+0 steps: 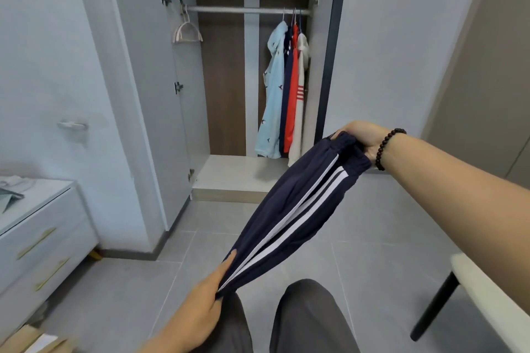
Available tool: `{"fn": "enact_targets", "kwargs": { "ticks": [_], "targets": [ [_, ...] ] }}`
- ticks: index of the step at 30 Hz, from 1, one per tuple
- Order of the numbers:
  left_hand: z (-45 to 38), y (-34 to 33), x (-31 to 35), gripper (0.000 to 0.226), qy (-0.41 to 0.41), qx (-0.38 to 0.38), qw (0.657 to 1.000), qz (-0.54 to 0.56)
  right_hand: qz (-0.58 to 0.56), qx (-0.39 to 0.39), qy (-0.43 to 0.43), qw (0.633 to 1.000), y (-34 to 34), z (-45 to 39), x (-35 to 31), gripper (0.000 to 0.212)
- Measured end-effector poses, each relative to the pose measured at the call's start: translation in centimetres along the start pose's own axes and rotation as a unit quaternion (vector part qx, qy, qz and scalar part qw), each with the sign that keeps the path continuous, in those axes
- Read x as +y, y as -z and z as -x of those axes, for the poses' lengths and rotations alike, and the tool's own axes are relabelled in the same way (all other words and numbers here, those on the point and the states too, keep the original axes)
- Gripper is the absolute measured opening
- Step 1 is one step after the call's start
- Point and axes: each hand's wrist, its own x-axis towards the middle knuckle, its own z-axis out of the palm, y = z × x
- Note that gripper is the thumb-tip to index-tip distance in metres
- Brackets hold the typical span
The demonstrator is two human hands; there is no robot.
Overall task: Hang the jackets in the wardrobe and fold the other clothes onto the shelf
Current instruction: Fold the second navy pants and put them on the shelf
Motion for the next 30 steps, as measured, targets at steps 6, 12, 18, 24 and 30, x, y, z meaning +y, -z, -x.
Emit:
{"fn": "enact_targets", "kwargs": {
  "ticks": [6,12,18,24,30],
  "targets": [
    [-0.9,-1.4,4.4,0.083,-0.056,-0.084,0.995,-0.018,0.090,0.077,0.031,0.992,6.1,4.8,-0.7,0.022],
    [0.0,-5.6,13.2,0.072,-0.142,-0.103,0.984,0.007,0.110,0.132,0.047,0.984,14.0,11.6,0.1,0.028],
    [0.7,-11.8,19.9,0.066,-0.157,-0.222,0.962,0.037,0.138,0.198,0.014,0.970,20.4,17.5,1.8,0.020],
    [0.3,-15.5,20.7,0.085,-0.139,-0.333,0.932,0.030,0.174,0.210,-0.041,0.961,20.6,17.3,4.4,0.021],
    [-0.4,-10.9,16.1,0.067,-0.082,-0.274,0.945,0.158,0.259,0.132,-0.062,0.955,13.4,12.3,3.7,0.022]
  ]
}}
